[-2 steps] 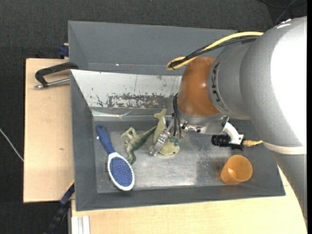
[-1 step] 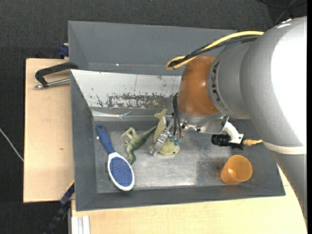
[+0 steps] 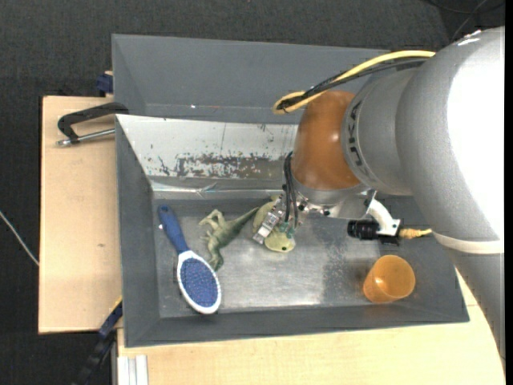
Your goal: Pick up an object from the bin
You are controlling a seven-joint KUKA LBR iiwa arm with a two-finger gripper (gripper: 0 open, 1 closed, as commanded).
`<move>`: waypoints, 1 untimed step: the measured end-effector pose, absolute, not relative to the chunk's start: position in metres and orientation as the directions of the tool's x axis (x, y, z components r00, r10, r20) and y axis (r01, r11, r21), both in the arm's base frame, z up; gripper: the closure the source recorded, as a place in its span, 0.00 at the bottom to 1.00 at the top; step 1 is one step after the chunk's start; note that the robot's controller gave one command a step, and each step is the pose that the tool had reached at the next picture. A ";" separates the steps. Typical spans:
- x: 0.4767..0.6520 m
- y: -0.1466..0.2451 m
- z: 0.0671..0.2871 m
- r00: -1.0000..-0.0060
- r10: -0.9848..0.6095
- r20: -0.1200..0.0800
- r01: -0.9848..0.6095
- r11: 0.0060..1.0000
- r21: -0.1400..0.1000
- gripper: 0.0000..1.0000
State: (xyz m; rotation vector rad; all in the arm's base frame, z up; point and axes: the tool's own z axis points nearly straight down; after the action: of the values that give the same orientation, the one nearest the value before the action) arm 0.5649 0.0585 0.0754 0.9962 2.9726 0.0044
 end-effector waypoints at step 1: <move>0.568 0.059 0.143 -0.799 0.601 -0.008 0.601 0.800 0.008 1.00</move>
Offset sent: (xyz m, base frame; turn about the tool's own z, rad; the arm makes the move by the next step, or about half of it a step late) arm 0.0001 -0.0002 0.0624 0.0000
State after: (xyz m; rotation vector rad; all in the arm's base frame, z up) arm 0.5678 0.0592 0.1427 0.9915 2.9705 0.0083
